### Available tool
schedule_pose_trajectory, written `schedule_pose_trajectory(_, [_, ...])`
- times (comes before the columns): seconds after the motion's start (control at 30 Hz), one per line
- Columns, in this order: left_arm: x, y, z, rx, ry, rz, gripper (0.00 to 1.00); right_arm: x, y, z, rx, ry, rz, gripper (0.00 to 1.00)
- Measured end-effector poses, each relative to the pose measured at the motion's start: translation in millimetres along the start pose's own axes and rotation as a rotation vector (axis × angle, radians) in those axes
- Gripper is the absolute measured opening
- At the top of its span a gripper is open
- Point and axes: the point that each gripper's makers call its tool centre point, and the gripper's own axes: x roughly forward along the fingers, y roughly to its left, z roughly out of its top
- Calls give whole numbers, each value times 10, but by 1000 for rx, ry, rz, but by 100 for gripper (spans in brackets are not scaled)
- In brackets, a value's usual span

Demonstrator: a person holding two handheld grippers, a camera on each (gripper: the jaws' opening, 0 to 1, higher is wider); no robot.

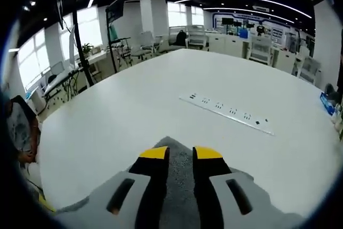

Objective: Fold the towel on the table until its edges align and the towel forms a compact rectangular stack.

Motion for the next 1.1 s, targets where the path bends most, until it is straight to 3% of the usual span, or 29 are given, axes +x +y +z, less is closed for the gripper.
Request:
schedule_pose_trajectory(0.27, [-71,48,-9,8,-4,5,7,-170,-114,-54,17,-8,-12,18])
schedule_pose_trajectory(0.57, [-179,122,102,15,-59,26,7,-299,-96,-87,18,-2,3,19])
schedule_pose_trajectory(0.73, [-195,174,137,16,-67,38,8,-378,15,-92,20,-7,29,19])
schedule_pose_trajectory(1.1, [-311,228,254,19,-102,51,9,-300,297,-158,-18,24,81,18])
